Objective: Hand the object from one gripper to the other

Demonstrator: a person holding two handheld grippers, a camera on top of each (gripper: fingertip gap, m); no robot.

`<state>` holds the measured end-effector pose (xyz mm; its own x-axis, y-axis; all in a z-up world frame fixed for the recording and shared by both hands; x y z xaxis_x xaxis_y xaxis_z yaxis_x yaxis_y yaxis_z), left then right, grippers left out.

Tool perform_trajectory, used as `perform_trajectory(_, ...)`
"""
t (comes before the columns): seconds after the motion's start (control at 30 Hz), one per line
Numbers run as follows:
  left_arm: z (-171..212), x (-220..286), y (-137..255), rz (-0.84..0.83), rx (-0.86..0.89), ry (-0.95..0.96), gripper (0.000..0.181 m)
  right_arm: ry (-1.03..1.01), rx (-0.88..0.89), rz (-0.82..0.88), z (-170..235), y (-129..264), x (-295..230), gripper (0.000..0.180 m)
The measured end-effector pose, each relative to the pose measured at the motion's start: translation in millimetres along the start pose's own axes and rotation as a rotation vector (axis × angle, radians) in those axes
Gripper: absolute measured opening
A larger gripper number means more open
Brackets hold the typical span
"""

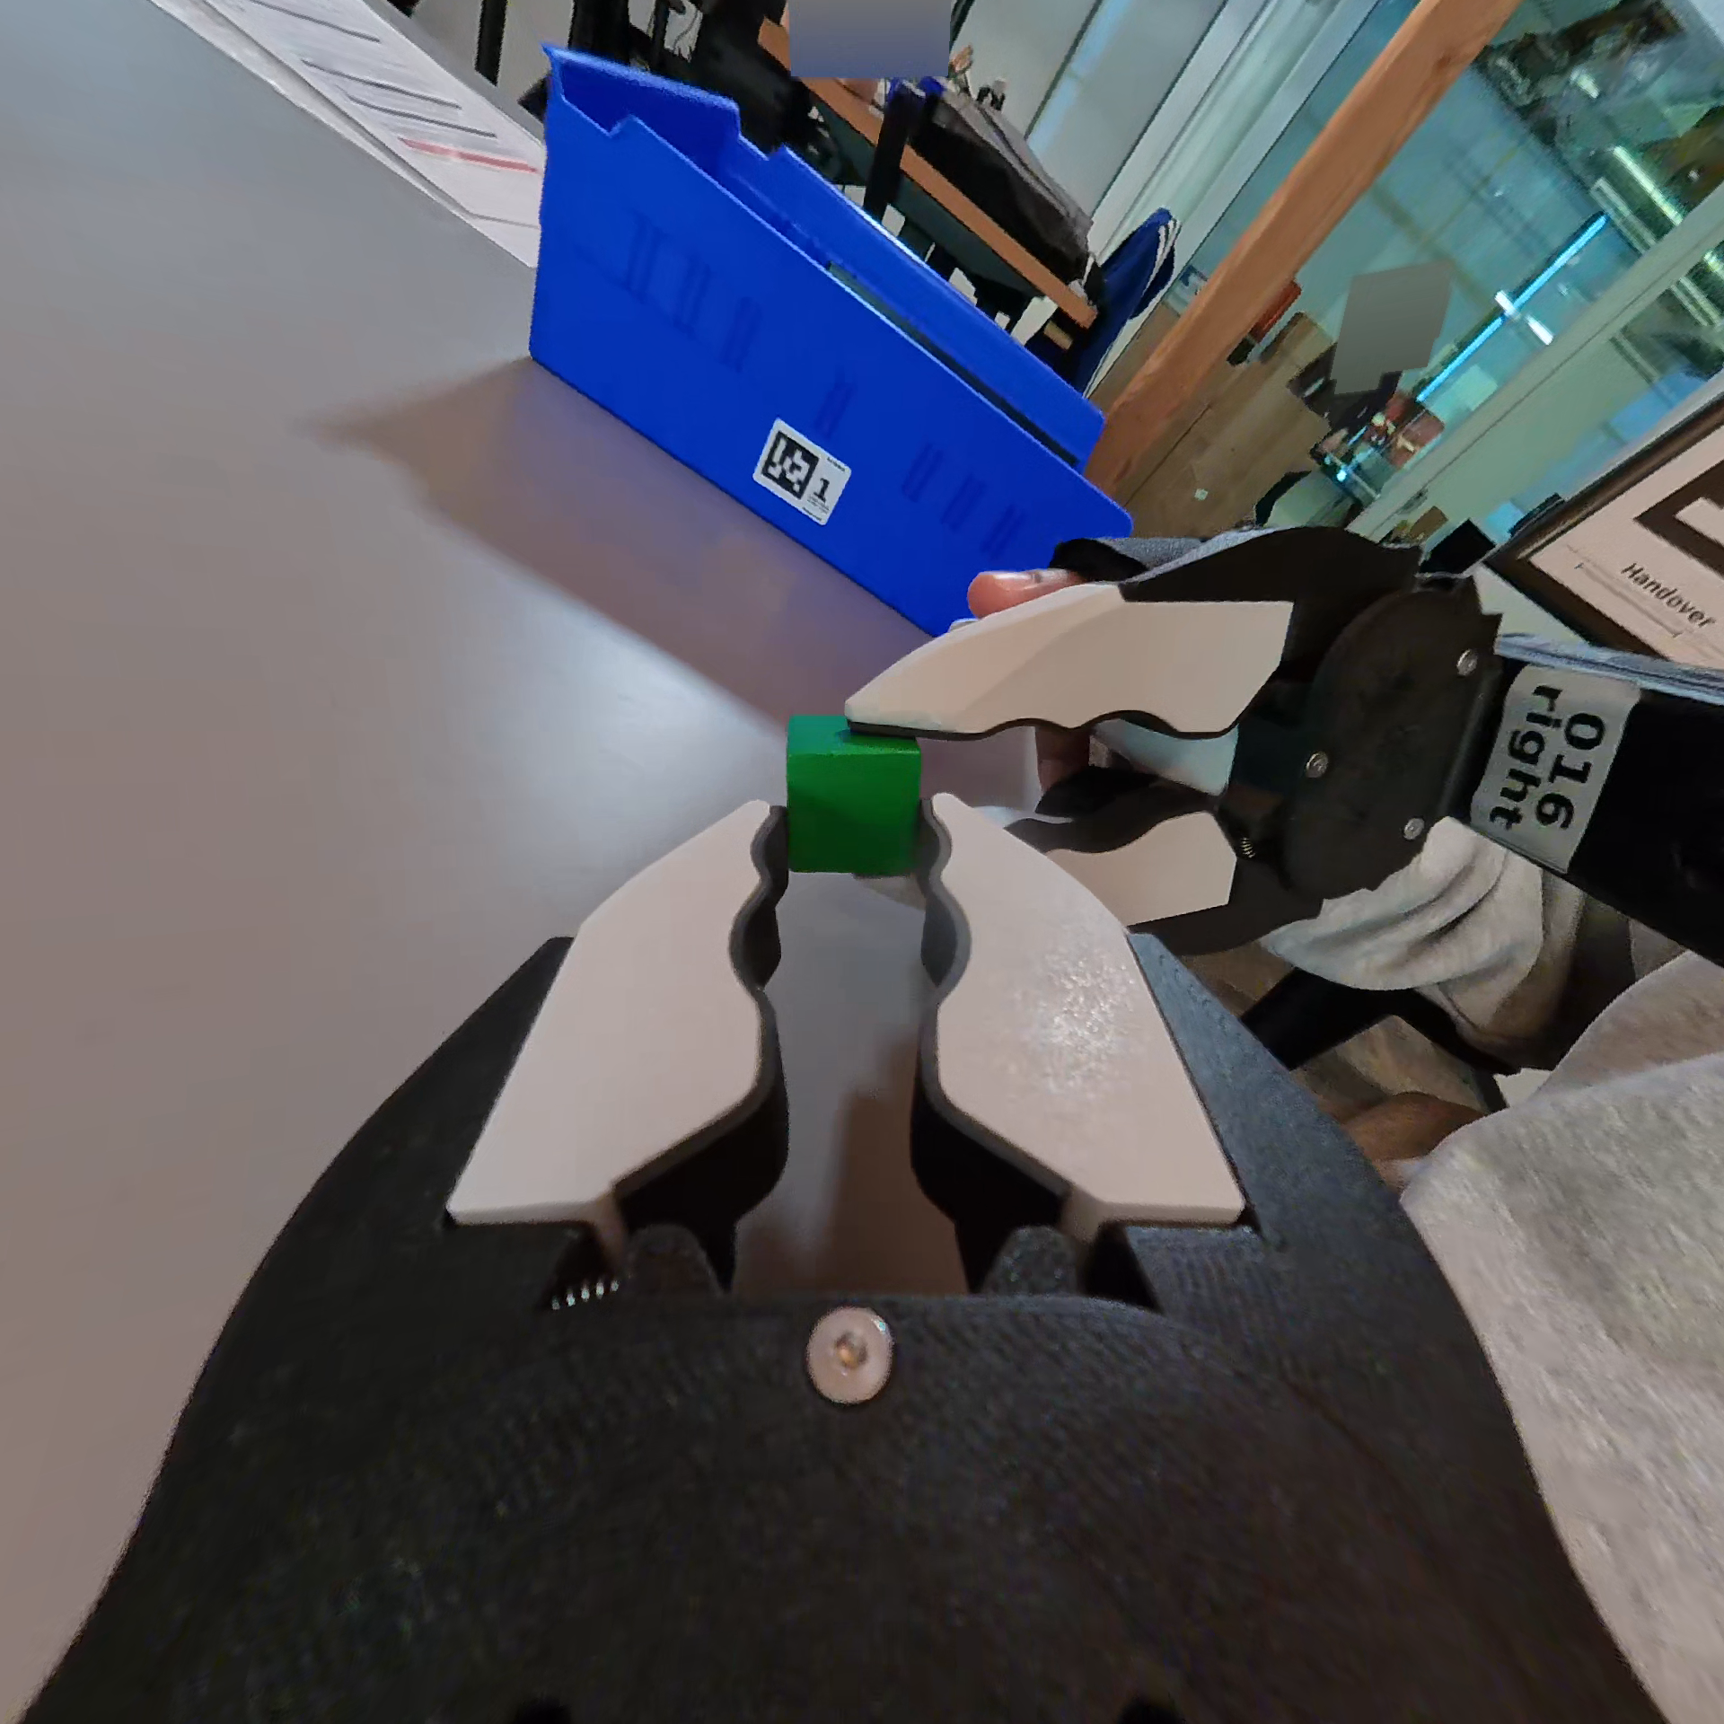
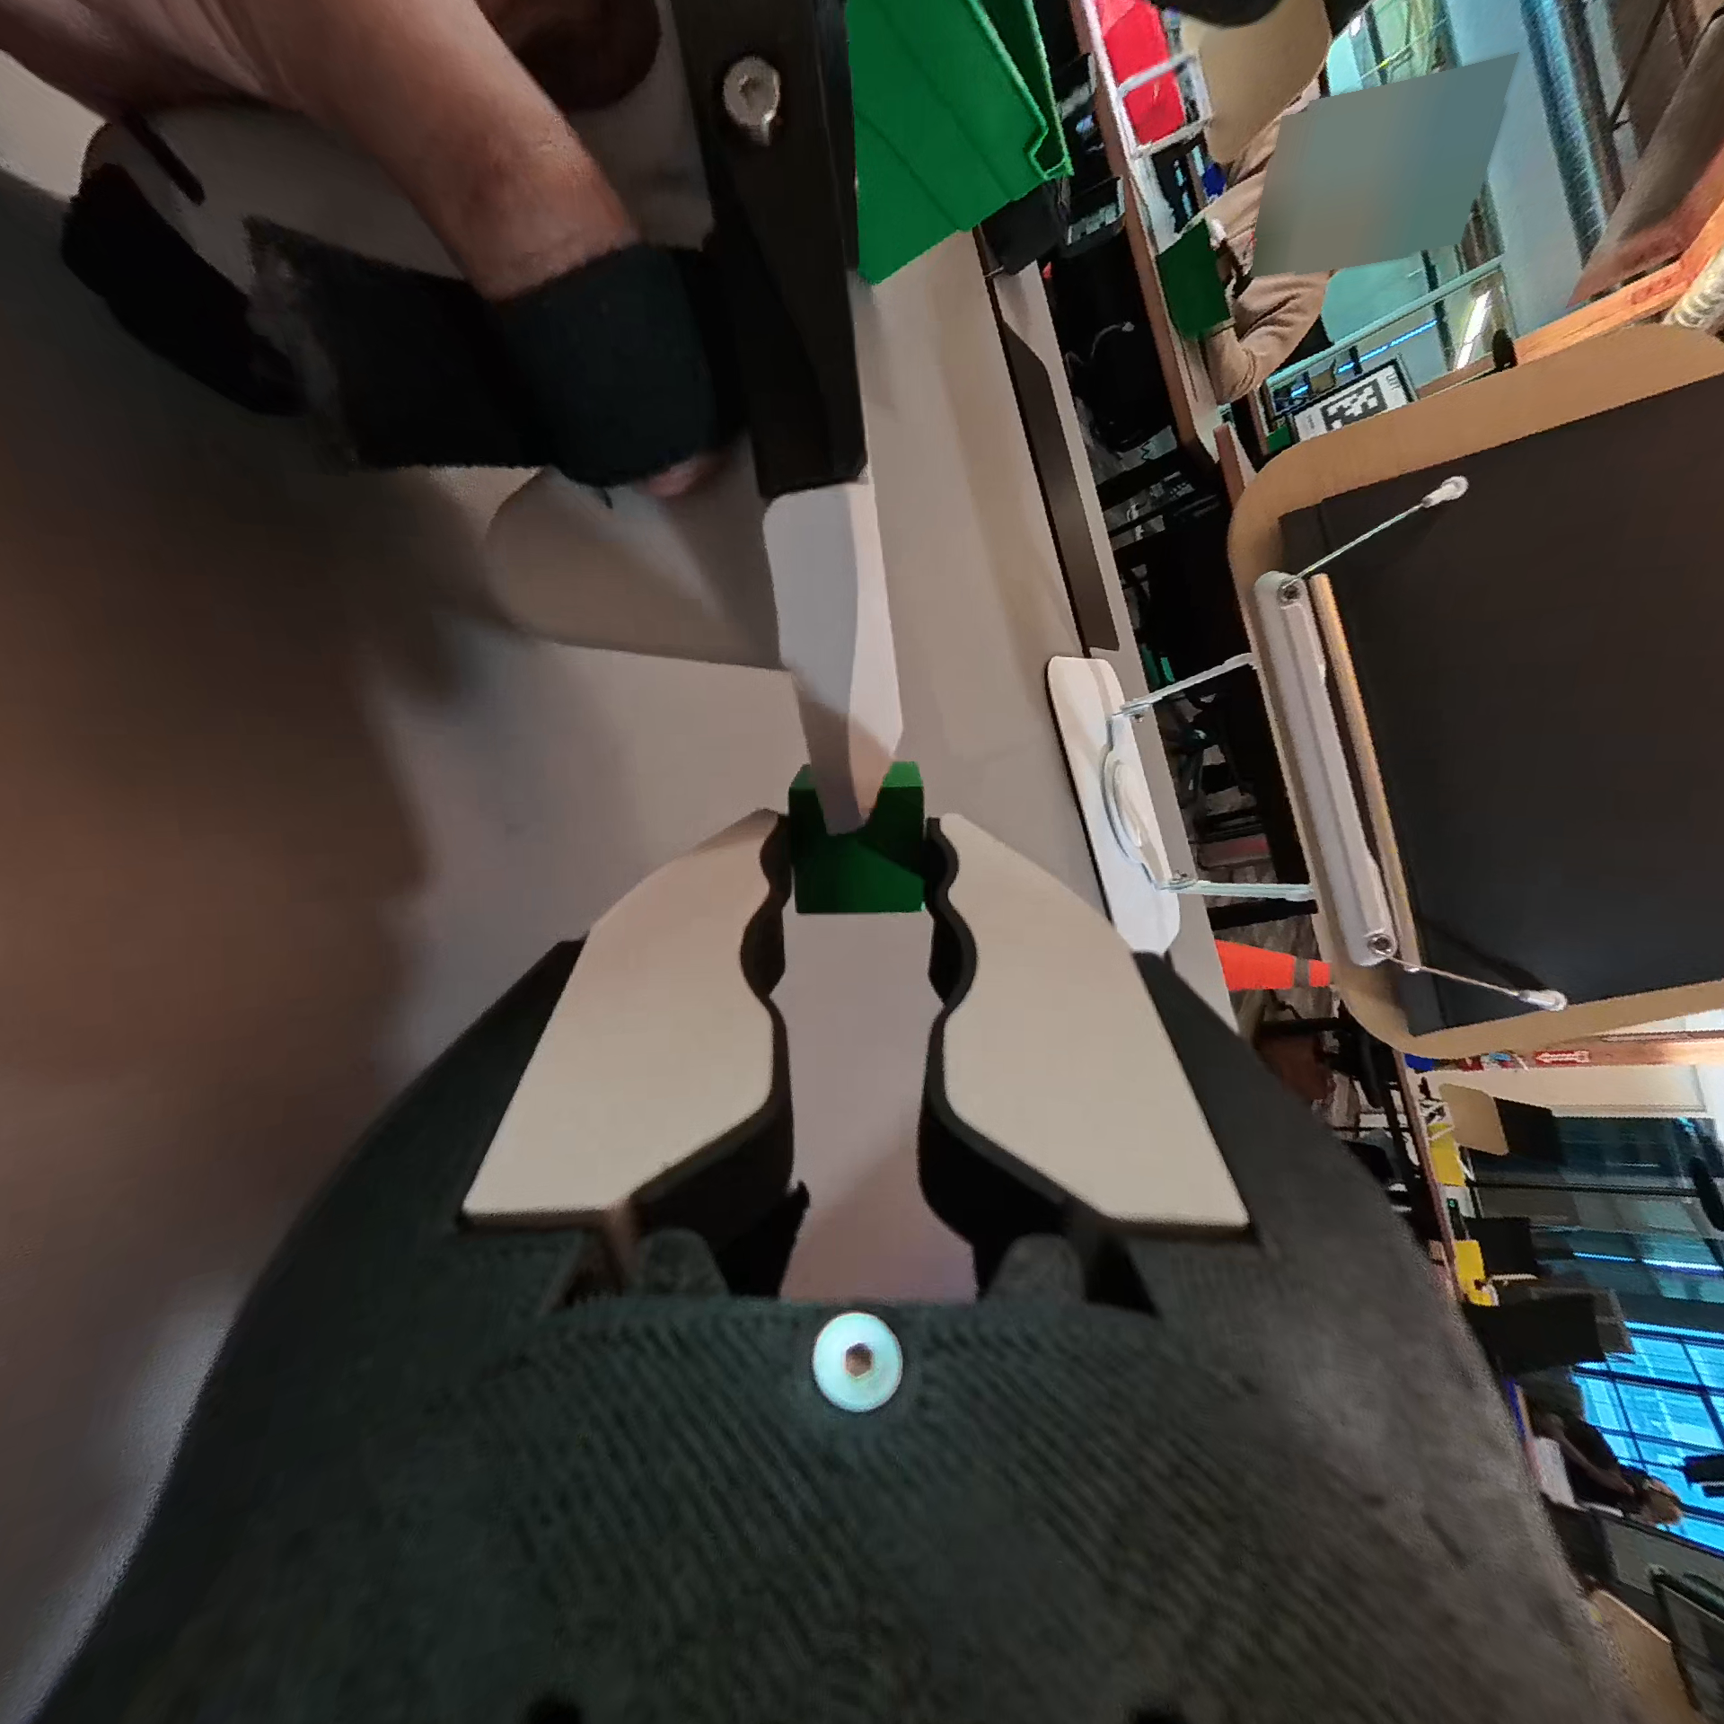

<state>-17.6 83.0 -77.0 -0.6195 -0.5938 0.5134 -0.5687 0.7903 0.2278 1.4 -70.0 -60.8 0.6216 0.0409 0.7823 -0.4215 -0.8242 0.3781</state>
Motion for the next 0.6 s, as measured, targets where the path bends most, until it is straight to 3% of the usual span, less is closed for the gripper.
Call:
perform_trajectory(0.03, -1, -1, 2, 0.001, 0.013, 0.008, 0.028, -0.022, 0.009, 0.004, 1, 0, 1, 0.028)
perform_trajectory(0.2, -5, -14, 14, 0.115, 0.144, 0.124, 0.027, -0.337, 0.102, -0.093, 15, -1, 17, 0.049)
perform_trajectory(0.33, -8, -24, 24, 0.243, 0.252, 0.182, 0.027, -0.685, 0.297, -0.231, 31, 1, 32, 0.051)
perform_trajectory(0.5, -10, -19, 25, 0.305, 0.266, 0.148, 0.027, -1.121, 0.543, -0.436, 39, 3, 42, 0.05)
perform_trajectory(0.6, -10, -12, 21, 0.336, 0.254, 0.108, 0.027, -1.228, 0.573, -0.525, 39, 0, 40, 0.047)
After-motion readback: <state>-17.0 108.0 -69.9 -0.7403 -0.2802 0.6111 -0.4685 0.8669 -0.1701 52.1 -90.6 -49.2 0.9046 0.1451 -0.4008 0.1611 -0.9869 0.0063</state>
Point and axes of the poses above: each gripper's, where its closed fingertips meet, y back along the fingers, z out of its underside, x = y × z across the jaws, the point moved 10 cm from there along y, back along the fingers
